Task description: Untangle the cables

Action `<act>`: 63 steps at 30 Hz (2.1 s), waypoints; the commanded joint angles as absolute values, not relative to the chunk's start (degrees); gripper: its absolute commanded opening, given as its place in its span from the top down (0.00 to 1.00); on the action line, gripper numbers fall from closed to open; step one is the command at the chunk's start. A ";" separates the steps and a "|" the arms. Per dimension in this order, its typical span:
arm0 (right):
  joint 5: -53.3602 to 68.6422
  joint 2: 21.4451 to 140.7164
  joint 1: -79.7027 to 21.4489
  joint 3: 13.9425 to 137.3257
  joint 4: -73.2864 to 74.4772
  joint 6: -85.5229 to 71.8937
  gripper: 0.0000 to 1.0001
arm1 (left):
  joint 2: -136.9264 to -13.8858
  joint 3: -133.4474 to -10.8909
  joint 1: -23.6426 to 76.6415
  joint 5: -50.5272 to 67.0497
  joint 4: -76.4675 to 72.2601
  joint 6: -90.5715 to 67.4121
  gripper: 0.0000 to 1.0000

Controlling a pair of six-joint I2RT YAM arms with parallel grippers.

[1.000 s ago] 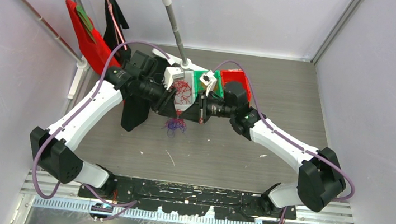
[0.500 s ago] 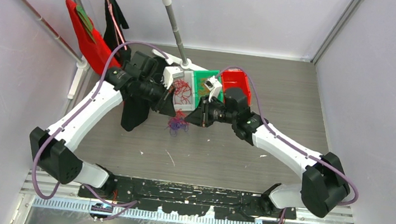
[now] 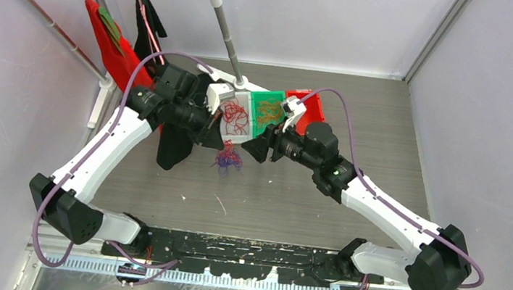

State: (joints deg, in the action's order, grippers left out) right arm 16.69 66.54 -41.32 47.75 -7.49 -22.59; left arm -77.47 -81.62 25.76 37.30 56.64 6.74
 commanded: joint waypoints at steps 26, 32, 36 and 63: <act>-9.05 76.18 -52.99 44.20 -35.08 -19.78 0.46 | -75.60 -95.32 25.98 47.47 65.06 -4.20 1.00; -7.81 77.96 -53.06 43.40 -35.57 -21.18 0.45 | -76.92 -99.67 25.93 47.76 65.93 -3.83 1.00; -9.54 78.87 -53.21 42.69 -35.22 -21.85 0.45 | -79.18 -105.43 25.96 48.53 67.51 -3.50 1.00; -14.22 70.66 -53.26 33.08 -28.72 -25.04 0.48 | -83.26 -135.06 25.93 41.05 70.43 -3.74 1.00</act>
